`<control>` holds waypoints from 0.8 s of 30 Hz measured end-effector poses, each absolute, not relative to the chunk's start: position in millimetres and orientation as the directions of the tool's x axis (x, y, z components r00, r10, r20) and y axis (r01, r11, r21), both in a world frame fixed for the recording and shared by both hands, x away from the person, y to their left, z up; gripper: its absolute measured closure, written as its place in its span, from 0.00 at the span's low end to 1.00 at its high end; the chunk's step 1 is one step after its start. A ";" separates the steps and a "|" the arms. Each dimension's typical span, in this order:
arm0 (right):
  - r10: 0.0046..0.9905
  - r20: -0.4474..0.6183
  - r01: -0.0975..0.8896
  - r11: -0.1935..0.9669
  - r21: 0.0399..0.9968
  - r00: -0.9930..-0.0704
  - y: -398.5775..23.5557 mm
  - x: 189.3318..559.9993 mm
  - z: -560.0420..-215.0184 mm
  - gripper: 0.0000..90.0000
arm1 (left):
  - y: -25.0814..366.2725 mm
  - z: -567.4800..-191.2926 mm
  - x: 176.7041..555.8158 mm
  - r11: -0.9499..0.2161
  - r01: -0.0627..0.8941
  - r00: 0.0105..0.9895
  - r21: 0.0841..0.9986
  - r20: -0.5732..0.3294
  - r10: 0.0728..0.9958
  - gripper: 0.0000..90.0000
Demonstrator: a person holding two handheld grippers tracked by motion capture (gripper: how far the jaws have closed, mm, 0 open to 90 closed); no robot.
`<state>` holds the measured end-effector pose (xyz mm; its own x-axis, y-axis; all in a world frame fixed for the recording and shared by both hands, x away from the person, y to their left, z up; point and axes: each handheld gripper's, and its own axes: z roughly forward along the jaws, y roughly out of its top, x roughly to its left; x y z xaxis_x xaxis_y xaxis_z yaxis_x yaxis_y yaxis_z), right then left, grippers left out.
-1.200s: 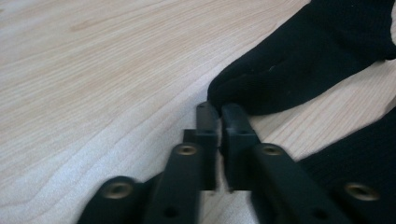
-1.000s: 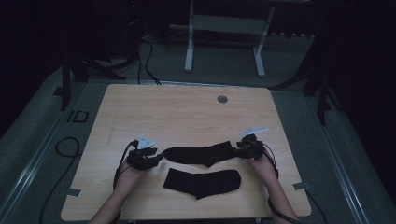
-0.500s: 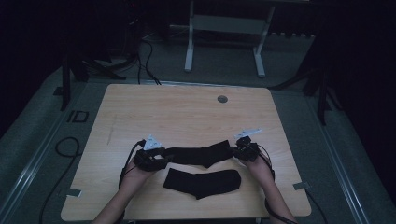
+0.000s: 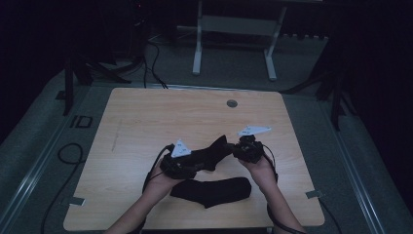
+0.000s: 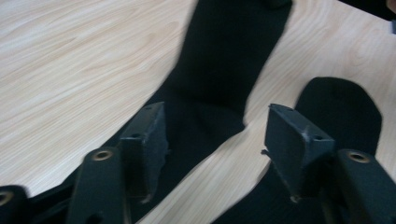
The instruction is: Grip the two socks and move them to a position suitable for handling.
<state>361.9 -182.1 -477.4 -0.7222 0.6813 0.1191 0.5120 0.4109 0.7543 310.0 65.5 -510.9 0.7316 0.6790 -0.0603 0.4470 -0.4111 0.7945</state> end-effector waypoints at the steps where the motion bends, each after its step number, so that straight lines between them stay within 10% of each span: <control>1: 0.679 0.117 0.507 0.412 0.757 -0.725 -177.9 360.3 -475.2 0.97 | 59.6 -511.3 310.2 -0.421 0.439 0.733 0.794 -0.046 0.678 0.41; 13: 0.645 0.144 0.488 0.395 0.778 -0.751 -146.6 349.7 -461.1 0.97 | 22.0 -508.7 317.2 -0.398 0.418 0.646 0.817 0.041 0.762 0.39; 20: 0.626 0.164 0.486 0.386 0.784 -0.762 -145.9 349.5 -461.0 0.84 | 26.8 -500.5 319.3 -0.433 0.399 0.620 0.808 0.110 0.777 0.93; 24: 0.642 0.172 0.484 0.348 0.803 -0.747 -158.0 346.8 -457.4 0.68 | 36.4 -493.1 322.8 -0.418 0.414 0.612 0.809 0.093 0.786 0.96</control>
